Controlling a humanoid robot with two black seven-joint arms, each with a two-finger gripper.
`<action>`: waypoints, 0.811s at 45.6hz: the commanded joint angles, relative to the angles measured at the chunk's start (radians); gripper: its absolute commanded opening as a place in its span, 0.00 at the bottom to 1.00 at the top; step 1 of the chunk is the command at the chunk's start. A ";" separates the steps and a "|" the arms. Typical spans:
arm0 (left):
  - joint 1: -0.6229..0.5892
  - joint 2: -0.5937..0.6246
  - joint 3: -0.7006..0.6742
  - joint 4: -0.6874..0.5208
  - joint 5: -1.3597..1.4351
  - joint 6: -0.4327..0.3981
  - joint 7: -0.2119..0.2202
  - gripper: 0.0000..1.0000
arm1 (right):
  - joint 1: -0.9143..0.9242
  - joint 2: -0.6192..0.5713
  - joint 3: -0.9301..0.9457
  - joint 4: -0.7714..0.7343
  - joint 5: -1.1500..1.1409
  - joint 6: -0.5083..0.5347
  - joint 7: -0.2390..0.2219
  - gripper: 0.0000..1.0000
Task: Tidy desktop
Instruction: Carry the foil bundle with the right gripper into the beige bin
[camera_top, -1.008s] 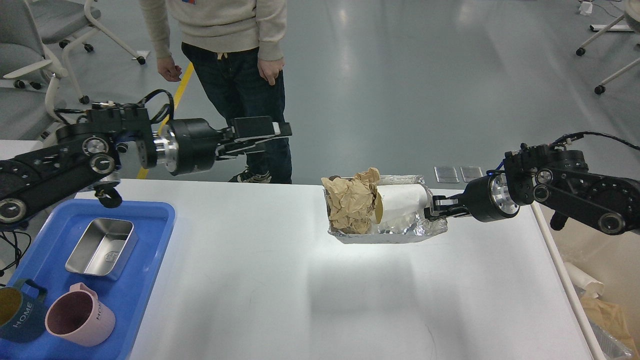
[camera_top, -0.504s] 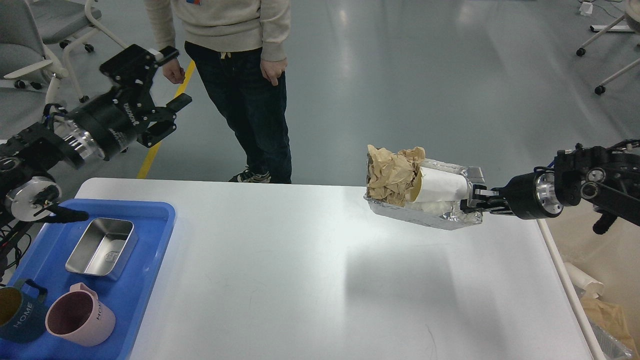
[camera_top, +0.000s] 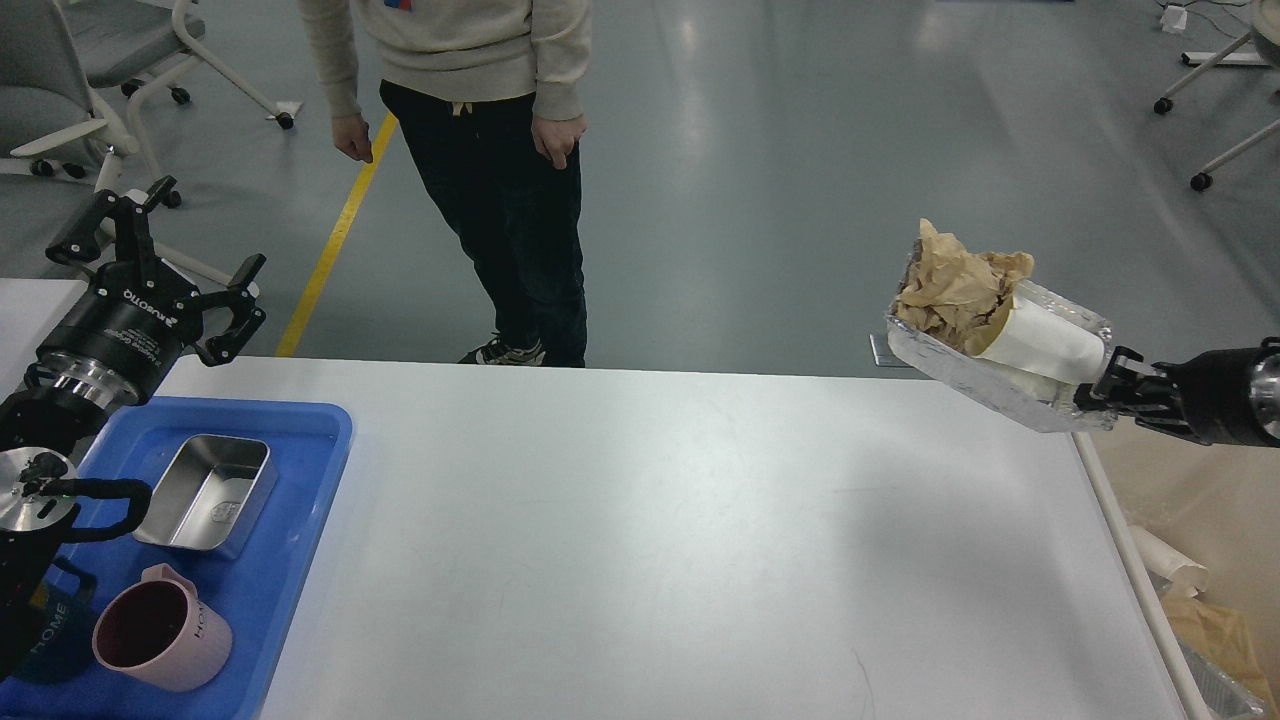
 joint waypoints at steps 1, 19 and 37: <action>0.029 -0.019 -0.010 0.024 -0.001 -0.034 0.000 0.96 | -0.032 -0.047 -0.004 -0.050 0.020 -0.016 0.000 0.00; 0.046 -0.163 -0.026 0.250 -0.003 -0.064 -0.002 0.96 | -0.188 -0.039 0.005 -0.191 0.066 -0.101 0.001 0.00; 0.060 -0.169 -0.078 0.255 -0.035 -0.210 0.000 0.96 | -0.313 0.077 0.007 -0.437 0.285 -0.146 0.000 0.00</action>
